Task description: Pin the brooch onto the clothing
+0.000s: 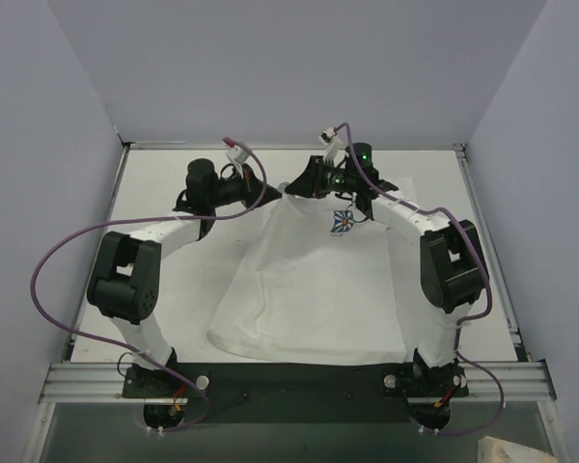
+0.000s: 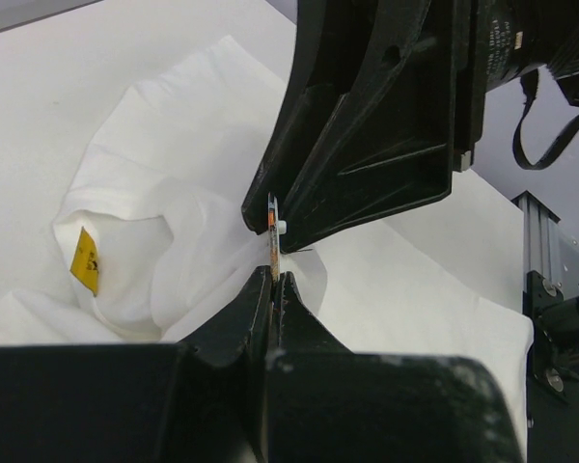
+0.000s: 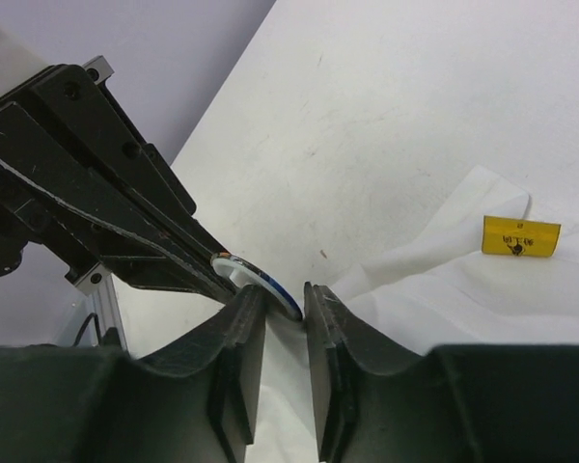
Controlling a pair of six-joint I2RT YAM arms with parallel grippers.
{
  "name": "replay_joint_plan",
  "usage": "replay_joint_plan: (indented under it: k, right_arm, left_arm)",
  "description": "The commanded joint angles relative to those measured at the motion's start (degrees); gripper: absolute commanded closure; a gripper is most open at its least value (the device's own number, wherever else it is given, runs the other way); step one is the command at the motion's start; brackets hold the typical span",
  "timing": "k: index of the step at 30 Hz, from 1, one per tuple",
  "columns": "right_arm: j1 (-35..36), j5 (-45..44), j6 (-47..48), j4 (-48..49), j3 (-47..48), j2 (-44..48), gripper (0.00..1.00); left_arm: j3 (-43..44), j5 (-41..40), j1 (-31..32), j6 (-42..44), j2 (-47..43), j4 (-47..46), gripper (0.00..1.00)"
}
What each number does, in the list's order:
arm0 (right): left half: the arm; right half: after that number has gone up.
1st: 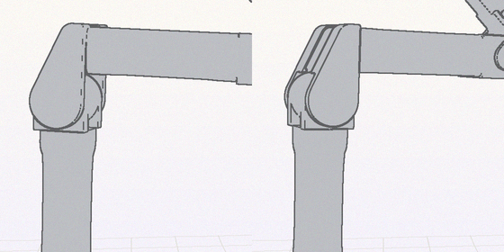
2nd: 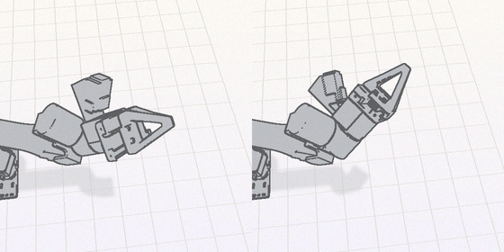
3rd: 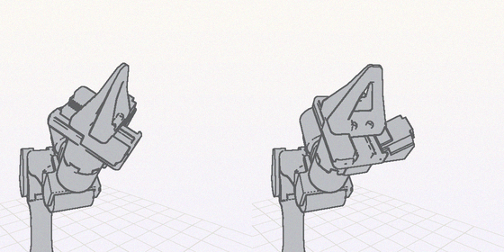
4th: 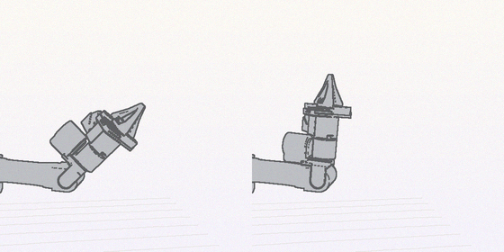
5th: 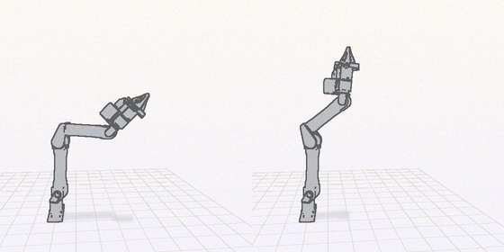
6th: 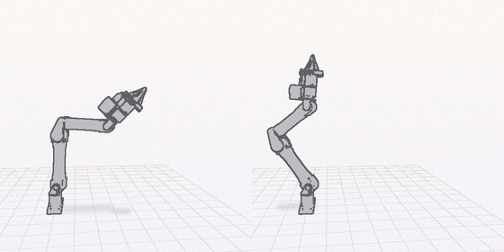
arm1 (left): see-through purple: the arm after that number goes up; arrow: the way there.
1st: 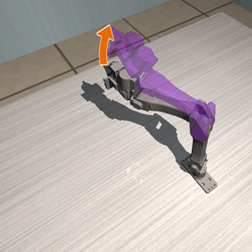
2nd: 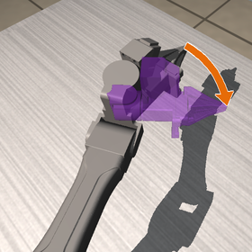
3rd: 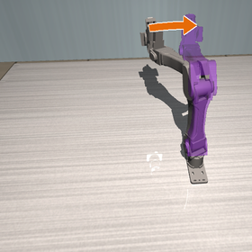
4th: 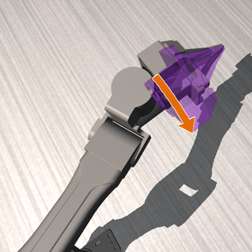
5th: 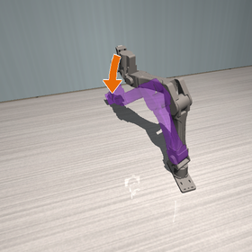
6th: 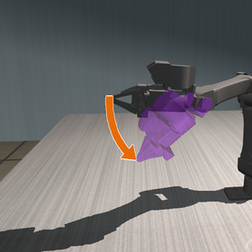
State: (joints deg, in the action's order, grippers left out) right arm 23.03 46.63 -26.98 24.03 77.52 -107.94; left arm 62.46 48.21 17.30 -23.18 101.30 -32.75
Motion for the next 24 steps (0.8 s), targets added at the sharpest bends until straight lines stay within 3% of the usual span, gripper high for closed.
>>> replay_joint_plan:
  k: [1, 8, 11, 19, 24]
  right_arm:
    - [-3.15, -0.25, -1.75, 6.45, -5.35, 2.03, 0.72]
    - [-9.40, 11.89, -4.58, 21.23, -12.48, 7.47, 0.27]
    - [-8.70, 15.93, -1.59, 19.92, -12.04, 8.45, 0.20]
    - [-7.82, 23.41, -2.64, 20.62, -9.58, 8.36, 0.19]
    - [-7.38, 25.08, -5.26, 22.71, -10.54, 9.76, 0.24]
  left_arm:
    - [2.23, 8.92, 3.71, -0.03, -3.38, -7.50, 1.00]
    - [1.70, 11.64, 2.92, 1.73, -4.44, -6.44, 1.00]
    - [2.05, 14.45, 3.00, 1.73, -4.44, -6.88, 1.00]
    - [2.41, 19.47, 2.92, -0.63, -5.32, -8.64, 1.00]
    - [2.06, 21.14, 2.56, -6.68, -4.71, -15.57, 1.00]
